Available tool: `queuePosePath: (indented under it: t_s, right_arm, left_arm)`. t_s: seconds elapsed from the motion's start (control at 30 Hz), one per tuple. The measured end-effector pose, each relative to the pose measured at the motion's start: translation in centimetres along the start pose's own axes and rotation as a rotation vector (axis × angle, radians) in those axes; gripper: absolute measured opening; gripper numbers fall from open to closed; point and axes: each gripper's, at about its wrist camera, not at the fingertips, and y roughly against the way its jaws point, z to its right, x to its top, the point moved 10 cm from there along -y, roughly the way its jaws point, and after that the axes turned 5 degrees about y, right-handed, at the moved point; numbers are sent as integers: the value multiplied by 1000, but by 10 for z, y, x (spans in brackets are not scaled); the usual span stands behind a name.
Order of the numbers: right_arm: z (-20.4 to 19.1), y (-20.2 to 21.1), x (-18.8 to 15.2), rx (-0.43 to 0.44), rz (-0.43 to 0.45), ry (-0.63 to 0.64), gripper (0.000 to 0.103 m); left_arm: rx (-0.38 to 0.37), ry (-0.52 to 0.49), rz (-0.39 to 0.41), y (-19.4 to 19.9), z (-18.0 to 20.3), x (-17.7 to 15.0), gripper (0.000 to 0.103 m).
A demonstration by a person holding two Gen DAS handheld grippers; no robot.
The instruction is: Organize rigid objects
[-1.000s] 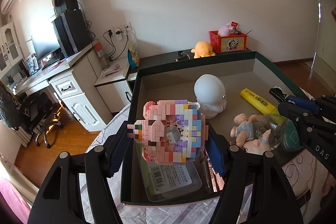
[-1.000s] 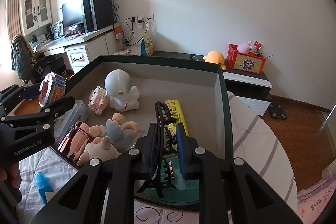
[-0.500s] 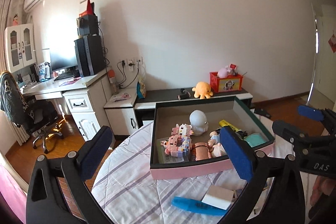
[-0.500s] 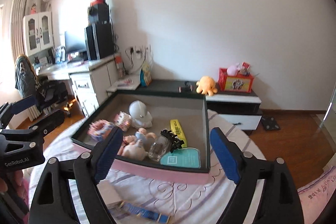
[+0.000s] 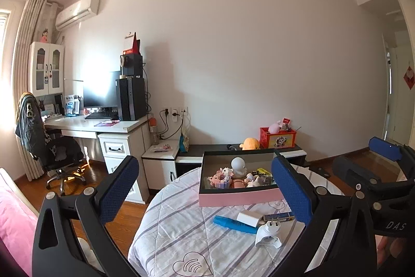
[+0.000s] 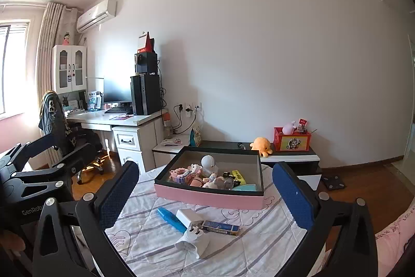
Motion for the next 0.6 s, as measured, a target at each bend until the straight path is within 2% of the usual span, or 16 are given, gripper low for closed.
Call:
queuePosePath:
  t_s: [0.27,0.6]
  right_arm:
    - [-3,43,3,-36,39,-5,103]
    - [-3,60,9,-56,63,6,103]
  left_arm:
    - [-23,-4,44,38,7,5,103]
    - [-19,-7,79,56,12,10,103]
